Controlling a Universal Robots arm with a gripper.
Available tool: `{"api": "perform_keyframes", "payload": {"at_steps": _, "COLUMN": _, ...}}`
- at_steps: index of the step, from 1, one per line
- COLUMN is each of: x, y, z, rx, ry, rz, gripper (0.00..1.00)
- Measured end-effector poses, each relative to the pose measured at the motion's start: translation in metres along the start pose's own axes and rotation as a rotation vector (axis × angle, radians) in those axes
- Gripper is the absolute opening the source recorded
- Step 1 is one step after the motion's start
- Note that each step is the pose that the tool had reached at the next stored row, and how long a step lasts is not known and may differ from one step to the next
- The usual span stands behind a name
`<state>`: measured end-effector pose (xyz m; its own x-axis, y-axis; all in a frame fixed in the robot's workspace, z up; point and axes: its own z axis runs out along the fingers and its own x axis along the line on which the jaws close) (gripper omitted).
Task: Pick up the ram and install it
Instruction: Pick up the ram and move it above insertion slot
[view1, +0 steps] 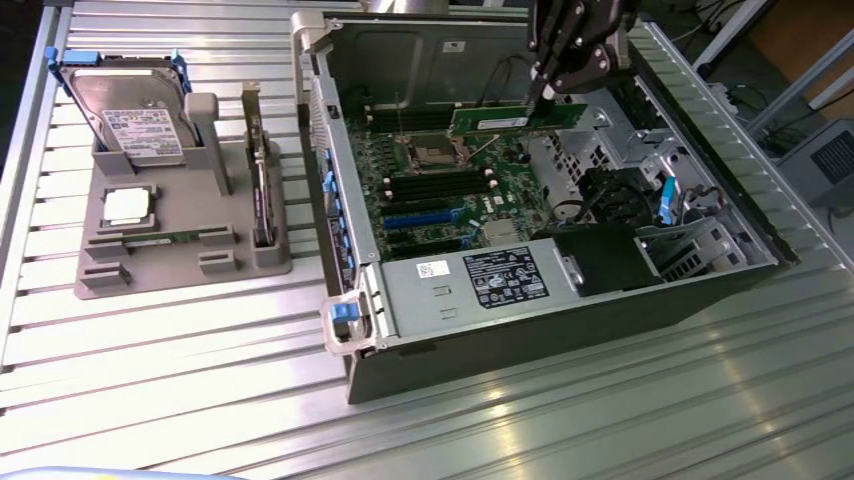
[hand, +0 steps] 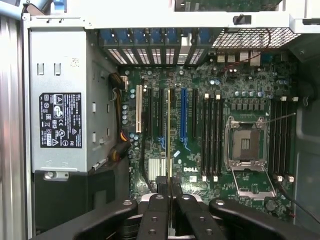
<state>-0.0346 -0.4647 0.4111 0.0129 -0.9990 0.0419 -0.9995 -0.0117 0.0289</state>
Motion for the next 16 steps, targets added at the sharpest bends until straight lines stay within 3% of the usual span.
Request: {"api": "perform_keyframes", "payload": {"at_steps": 16, "x": 0.000, "y": -0.0228, "z": -0.0006, "rx": 0.0000, "ry": 0.0033, "rz": 0.000, "gripper": 0.12}}
